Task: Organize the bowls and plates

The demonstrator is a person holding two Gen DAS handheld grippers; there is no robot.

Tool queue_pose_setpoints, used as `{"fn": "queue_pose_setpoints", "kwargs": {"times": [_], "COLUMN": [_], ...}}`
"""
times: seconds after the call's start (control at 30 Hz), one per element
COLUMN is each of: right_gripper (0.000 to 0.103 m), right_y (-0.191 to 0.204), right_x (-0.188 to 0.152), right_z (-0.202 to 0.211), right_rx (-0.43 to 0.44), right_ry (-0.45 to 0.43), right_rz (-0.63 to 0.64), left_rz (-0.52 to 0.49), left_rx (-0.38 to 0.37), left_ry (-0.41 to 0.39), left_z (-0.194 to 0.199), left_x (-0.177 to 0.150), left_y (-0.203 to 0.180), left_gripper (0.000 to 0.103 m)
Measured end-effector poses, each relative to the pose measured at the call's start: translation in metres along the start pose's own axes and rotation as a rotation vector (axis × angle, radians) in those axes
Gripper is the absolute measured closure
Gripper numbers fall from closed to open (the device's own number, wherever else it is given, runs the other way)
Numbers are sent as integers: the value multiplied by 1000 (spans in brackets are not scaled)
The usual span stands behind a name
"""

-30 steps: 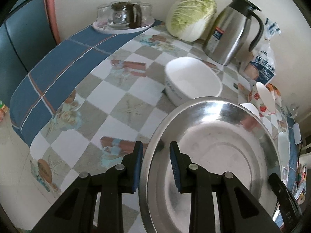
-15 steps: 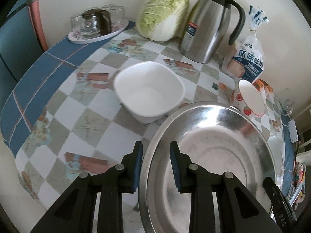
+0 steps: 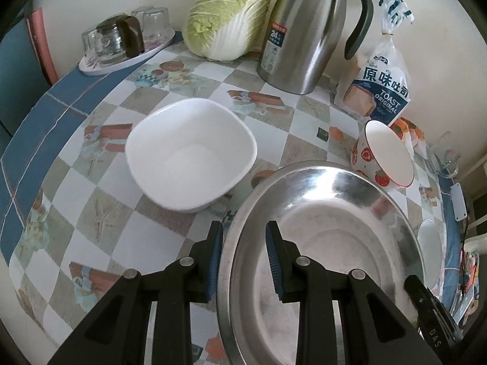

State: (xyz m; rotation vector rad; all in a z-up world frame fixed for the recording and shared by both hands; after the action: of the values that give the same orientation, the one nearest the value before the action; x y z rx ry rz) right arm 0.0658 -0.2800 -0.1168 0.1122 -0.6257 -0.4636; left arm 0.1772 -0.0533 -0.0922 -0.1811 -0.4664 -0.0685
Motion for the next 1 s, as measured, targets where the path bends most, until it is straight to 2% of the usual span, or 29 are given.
{"fn": "queue_pose_setpoints", "kwargs": {"times": [0.67, 1.0], "right_gripper": [89, 88], "right_y": [-2, -3], "right_x": [9, 9], "right_z": [-23, -28], "right_rx": [-24, -25], "right_ry": [19, 36], "right_rz": [7, 6], "left_rz": [-37, -38], "left_rx": [-16, -5], "left_ry": [-7, 23], "left_z": [-19, -31], "left_x": [11, 6], "left_y": [-6, -4], "left_gripper": [74, 74]}}
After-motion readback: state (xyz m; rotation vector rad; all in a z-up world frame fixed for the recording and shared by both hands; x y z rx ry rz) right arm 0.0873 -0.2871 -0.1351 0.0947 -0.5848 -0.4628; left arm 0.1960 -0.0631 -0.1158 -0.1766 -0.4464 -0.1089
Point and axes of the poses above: each gripper's, at about its wrist camera, not at the fingertips, and z roughly against the way its jaws point, y to its left, x to its top, the point moved 7 cm from there along -z, roughly the way its jaws point, and after that the axes turned 1 degree about -y, right-handed, at the moved point
